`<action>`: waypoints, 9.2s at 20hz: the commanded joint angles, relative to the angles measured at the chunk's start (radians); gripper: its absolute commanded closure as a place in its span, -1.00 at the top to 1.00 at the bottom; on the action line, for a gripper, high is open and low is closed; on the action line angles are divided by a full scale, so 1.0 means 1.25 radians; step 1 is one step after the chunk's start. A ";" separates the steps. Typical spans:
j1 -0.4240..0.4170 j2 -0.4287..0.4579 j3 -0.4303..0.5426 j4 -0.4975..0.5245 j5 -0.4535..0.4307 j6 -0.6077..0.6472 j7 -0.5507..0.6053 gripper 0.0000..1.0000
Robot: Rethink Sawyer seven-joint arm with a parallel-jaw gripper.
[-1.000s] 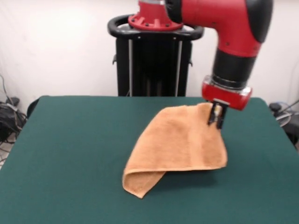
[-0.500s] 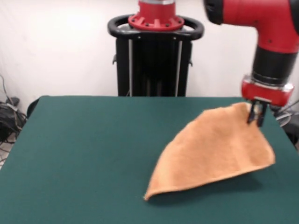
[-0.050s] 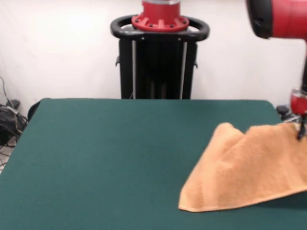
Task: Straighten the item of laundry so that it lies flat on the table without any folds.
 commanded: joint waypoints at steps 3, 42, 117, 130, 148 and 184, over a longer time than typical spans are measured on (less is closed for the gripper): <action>0.089 0.197 -0.105 -0.246 0.123 0.043 0.347 -1.00; -0.058 0.155 -0.035 -0.054 -0.196 -0.056 0.126 1.00; -0.678 0.131 0.293 0.059 -0.986 -0.190 -0.003 1.00; -0.562 -0.022 0.272 0.126 -0.820 -0.131 0.103 1.00; -0.188 0.313 -0.192 -0.135 -0.603 -0.291 0.196 1.00; -0.538 0.210 0.365 0.056 -0.609 -0.176 0.000 -1.00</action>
